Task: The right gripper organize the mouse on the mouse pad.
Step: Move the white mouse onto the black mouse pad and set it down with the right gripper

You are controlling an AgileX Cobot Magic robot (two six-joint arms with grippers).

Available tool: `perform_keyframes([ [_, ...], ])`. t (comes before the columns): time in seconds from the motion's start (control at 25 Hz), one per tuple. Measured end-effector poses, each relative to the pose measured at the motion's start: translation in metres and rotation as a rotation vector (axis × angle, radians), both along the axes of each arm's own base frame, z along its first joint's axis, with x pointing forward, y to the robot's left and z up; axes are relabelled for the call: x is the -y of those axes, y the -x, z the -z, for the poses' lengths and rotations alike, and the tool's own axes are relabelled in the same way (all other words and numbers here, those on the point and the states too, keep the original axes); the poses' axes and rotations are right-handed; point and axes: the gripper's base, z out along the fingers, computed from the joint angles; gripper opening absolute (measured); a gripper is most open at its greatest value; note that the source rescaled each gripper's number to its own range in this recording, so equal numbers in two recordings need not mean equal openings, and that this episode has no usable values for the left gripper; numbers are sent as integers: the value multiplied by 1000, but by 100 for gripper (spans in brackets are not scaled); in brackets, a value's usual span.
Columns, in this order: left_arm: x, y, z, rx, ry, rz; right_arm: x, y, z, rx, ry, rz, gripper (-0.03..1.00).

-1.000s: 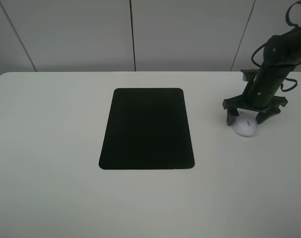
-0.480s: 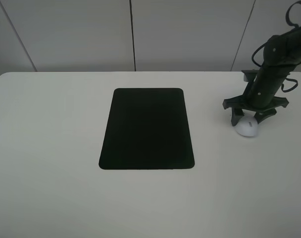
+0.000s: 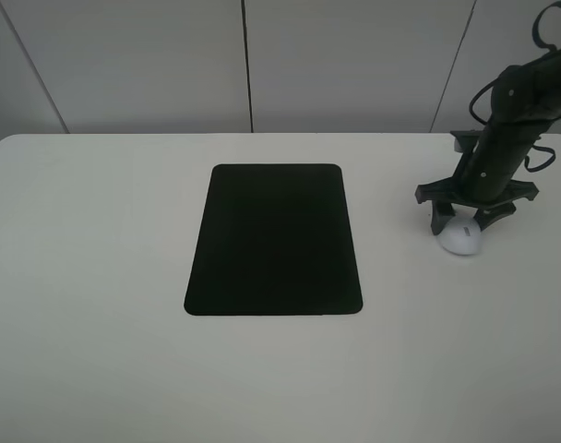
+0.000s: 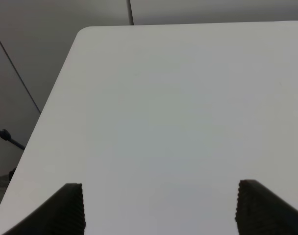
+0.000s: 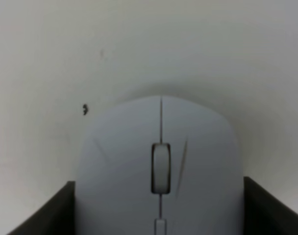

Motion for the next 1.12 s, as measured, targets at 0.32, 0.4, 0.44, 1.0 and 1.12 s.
perform_keyframes([
  [0.32, 0, 0, 0, 0, 0, 0, 0, 0, 0, 0, 0, 0, 1],
  [0.4, 0, 0, 0, 0, 0, 0, 0, 0, 0, 1, 0, 0, 1],
  [0.44, 0, 0, 0, 0, 0, 0, 0, -1, 0, 2, 0, 0, 1],
  [1.0, 0, 0, 0, 0, 0, 0, -46, -18, -63, 89, -33, -30, 1],
  [1.12, 0, 0, 0, 0, 0, 0, -71, -18, -69, 101, -44, -52, 1],
])
